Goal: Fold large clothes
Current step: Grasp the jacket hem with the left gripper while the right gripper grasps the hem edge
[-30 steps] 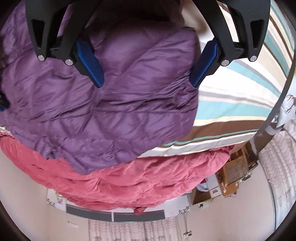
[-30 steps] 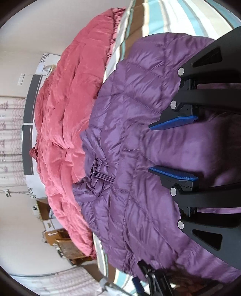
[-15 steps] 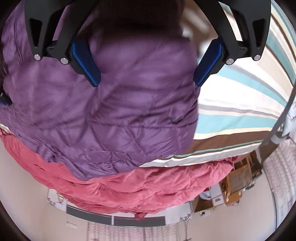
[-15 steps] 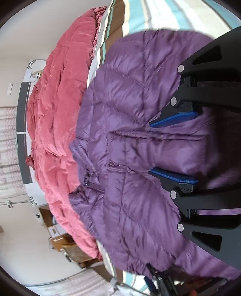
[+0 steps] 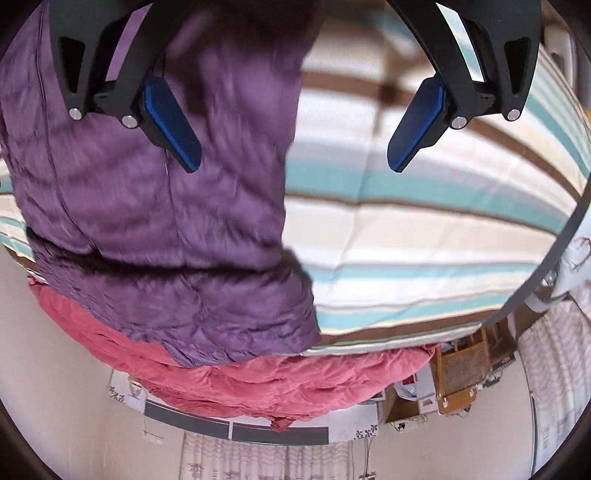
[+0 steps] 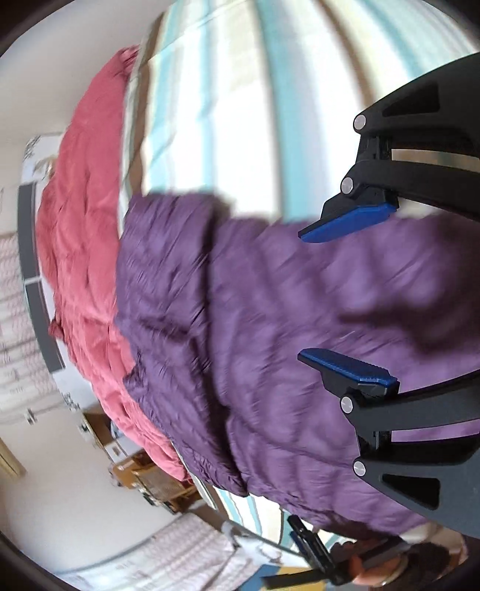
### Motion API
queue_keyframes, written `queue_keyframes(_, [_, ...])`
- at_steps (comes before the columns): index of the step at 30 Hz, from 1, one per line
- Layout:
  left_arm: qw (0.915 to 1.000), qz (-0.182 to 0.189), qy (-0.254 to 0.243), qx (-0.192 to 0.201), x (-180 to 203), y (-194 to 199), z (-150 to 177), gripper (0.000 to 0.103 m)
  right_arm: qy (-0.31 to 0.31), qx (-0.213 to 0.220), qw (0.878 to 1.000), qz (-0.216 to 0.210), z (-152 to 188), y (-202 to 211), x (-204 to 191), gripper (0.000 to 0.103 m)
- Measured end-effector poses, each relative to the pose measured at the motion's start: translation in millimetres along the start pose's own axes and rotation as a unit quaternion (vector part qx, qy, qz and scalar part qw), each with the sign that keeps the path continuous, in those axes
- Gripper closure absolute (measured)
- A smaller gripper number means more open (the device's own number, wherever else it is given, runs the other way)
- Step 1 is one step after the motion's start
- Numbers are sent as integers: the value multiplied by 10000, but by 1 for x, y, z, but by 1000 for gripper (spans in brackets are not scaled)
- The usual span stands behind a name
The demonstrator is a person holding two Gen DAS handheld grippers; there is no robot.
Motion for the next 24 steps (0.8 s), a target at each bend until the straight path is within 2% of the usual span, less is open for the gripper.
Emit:
queue_keyframes(2, [9999, 104, -51, -37, -3, 6, 13, 9, -149, -54, 9999, 28, 15, 8, 13, 43])
queue_keyframes(4, [9997, 178, -119, -113, -5, 10, 24, 22, -294, -130, 9995, 2, 33, 17, 26, 44])
queue_keyframes(7, [9991, 356, -93, -221, -6, 14, 41, 29, -389, -240, 9990, -15, 56, 25, 35, 44])
queue_keyframes(11, [9970, 700, -32, -341, -2, 19, 61, 38, -446, -400, 9980, -204, 84, 32, 36, 50])
queue_keyframes(13, [9958, 829, -36, -390, 0, 22, 74, 46, -507, -462, 9973, -268, 97, 33, 37, 50])
queue_keyframes(19, [9937, 1024, -274, -374, 8, 34, 91, 54, -624, -590, 9951, -485, 123, 36, 36, 53])
queue_keyframes(24, [9921, 1124, -415, -367, 8, 44, 104, 55, -515, -685, 9941, -659, 134, 40, 29, 54])
Point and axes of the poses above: each gripper's, at about its wrist camera, not at the fingertips, and y roughly against the way its jaws point, x to its right, z to its underside, the point moved 7 cm from there along -y, roughly the way its jaws point, and after that the axes turned 6 degrees about -x, right-handed, at the moved point
